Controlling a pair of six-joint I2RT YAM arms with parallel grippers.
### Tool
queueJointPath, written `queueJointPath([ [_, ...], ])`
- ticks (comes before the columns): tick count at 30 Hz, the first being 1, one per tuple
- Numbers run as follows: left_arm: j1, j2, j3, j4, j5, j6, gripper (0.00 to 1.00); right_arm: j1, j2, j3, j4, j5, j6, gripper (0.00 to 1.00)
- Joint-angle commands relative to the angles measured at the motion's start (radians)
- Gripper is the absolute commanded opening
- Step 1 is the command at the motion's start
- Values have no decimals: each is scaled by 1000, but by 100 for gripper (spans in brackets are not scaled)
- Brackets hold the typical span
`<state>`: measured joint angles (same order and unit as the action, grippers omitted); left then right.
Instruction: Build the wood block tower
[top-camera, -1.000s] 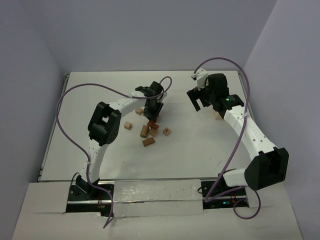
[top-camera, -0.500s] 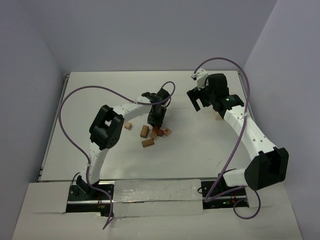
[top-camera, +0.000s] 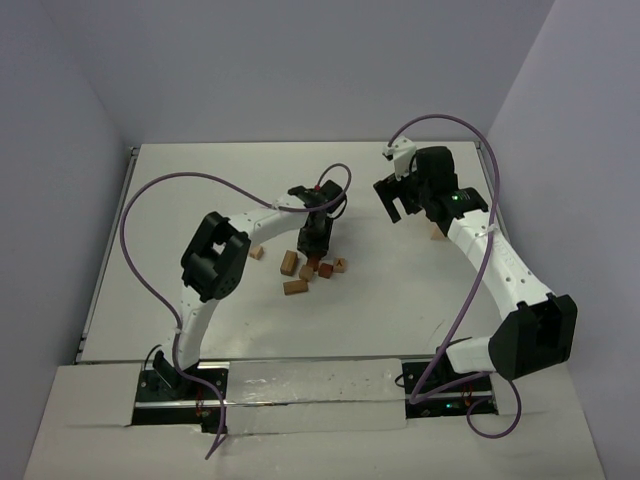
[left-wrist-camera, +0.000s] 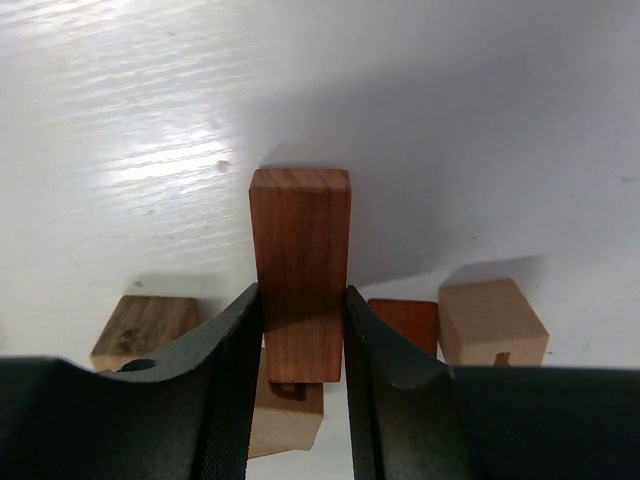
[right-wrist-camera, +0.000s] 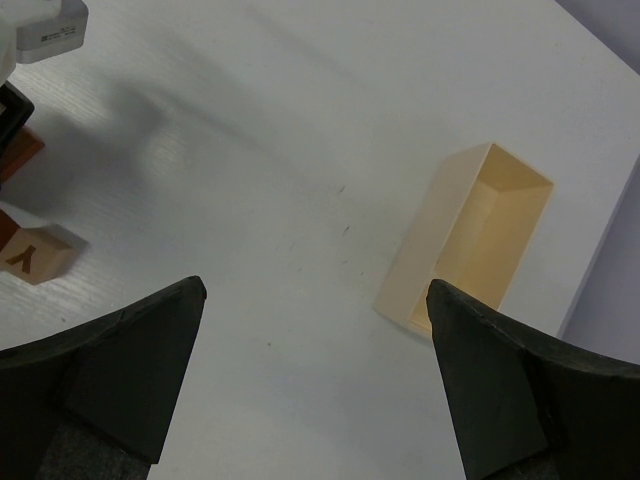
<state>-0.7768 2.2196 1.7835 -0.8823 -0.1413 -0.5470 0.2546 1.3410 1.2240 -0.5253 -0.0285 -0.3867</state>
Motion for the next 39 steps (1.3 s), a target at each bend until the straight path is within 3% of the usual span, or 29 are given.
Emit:
queueJointPath([
  [1,13,-40,89,-60,-99,-61,0,-6,20,60,0,-11,26,100],
  [15,119,34,178,-21,24,-83,0,-2,67,104,-13,-12,92,100],
  [21,137,85,269,11,23,-57,0,-2,101,138,-19,-11,94,100],
  [32,165,182,270,16,34,-39,0,-2,138,165,-16,-21,103,100],
  [39,169,212,247,20,78,-44,17,-2,144,166,-14,-28,104,100],
])
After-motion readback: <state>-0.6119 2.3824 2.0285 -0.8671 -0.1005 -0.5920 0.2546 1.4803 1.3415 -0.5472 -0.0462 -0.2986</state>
